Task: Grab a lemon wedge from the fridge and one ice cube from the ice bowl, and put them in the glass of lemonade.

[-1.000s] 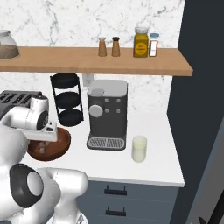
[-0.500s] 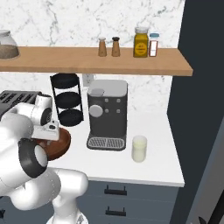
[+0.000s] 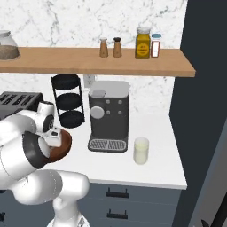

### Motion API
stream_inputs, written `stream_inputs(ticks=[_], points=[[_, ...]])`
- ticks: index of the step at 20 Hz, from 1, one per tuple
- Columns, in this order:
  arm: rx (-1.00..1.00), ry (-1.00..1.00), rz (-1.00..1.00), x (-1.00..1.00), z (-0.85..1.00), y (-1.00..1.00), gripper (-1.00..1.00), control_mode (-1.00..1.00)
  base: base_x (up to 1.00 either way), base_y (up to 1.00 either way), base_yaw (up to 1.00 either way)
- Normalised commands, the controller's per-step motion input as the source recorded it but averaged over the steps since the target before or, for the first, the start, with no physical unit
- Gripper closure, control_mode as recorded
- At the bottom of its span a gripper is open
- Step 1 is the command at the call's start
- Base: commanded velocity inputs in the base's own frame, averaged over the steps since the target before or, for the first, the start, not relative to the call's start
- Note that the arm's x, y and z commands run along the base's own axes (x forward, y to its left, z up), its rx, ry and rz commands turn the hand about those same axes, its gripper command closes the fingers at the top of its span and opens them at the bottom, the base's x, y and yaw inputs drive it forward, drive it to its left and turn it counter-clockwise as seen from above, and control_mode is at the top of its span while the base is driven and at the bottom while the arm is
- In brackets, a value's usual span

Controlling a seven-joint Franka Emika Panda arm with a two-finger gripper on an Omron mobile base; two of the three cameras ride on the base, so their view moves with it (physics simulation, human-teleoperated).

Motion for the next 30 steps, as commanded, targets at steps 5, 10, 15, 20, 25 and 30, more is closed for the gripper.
stream_inputs(ticks=[5,10,15,20,25,30], points=[[0.00,0.00,0.00,0.24,-0.22,0.00,-1.00,-1.00,0.00,0.00,0.00],[0.00,0.00,0.00,0.26,-0.29,0.05,-1.00,-1.00,0.00,0.00,0.00],[0.00,0.00,0.00,0.15,-0.20,0.16,-1.00,-1.00,0.00,0.00,0.00],[0.00,0.00,-0.01,0.14,-0.16,0.18,-1.00,-1.00,0.00,0.00,0.00],[0.00,0.01,-0.01,0.00,-0.14,0.12,1.00,-1.00,0.00,0.00,0.00],[0.00,0.01,-0.01,-0.02,-0.15,0.12,1.00,-1.00,0.00,0.00,0.00]])
